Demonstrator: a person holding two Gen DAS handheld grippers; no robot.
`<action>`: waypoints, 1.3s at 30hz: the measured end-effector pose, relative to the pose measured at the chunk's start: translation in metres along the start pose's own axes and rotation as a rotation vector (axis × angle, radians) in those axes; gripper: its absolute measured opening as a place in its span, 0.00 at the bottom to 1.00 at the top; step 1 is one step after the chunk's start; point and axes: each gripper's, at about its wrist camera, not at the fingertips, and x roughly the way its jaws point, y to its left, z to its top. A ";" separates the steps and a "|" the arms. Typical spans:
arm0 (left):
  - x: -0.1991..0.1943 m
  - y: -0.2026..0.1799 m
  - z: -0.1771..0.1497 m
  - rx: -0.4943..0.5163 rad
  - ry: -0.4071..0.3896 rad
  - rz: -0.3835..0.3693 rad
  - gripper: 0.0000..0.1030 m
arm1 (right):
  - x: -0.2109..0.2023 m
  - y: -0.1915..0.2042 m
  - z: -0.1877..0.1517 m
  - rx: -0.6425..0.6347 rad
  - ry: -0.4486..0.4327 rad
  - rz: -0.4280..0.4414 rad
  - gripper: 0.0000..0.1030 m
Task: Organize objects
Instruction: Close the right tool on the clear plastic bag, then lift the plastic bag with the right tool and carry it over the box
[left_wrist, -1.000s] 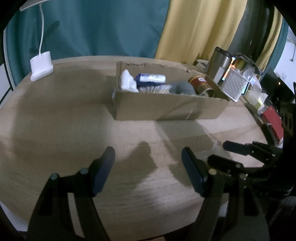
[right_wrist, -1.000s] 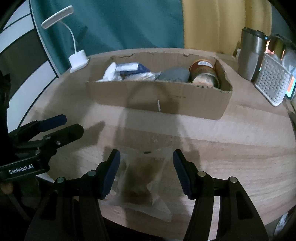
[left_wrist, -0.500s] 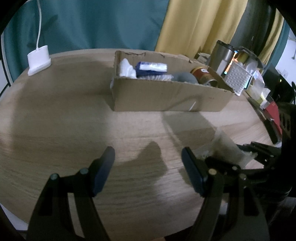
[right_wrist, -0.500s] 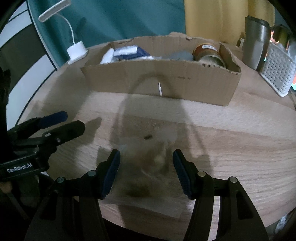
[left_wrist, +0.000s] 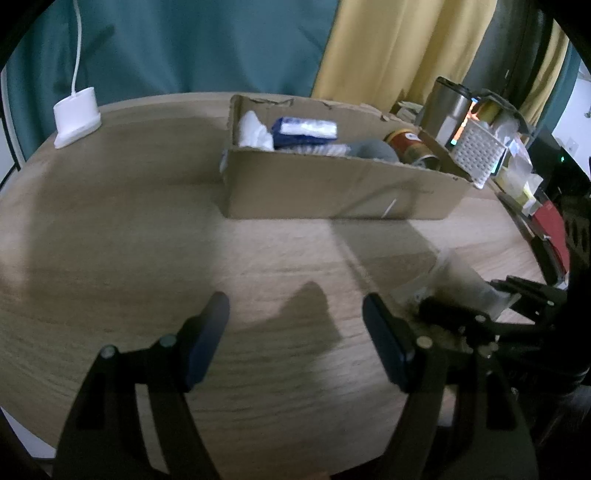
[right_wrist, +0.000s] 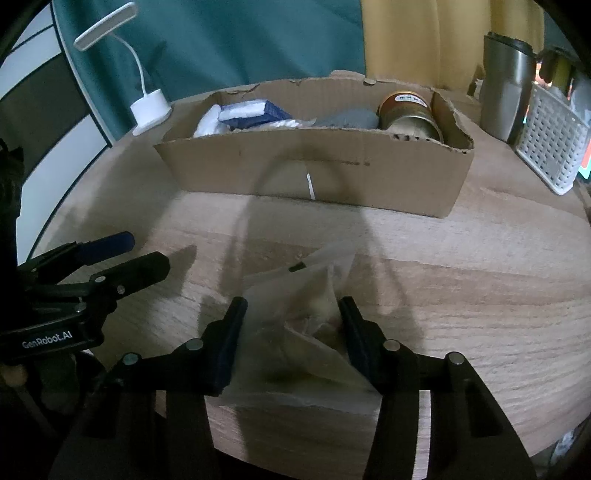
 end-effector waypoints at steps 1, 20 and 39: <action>0.000 0.000 0.000 0.000 -0.002 0.000 0.73 | 0.000 0.000 0.000 0.002 -0.002 -0.001 0.52; -0.010 -0.009 0.013 0.017 -0.029 -0.006 0.73 | -0.017 -0.004 0.016 0.005 -0.052 -0.015 0.51; -0.015 -0.009 0.036 0.026 -0.054 -0.005 0.73 | -0.026 -0.004 0.042 -0.006 -0.094 -0.011 0.51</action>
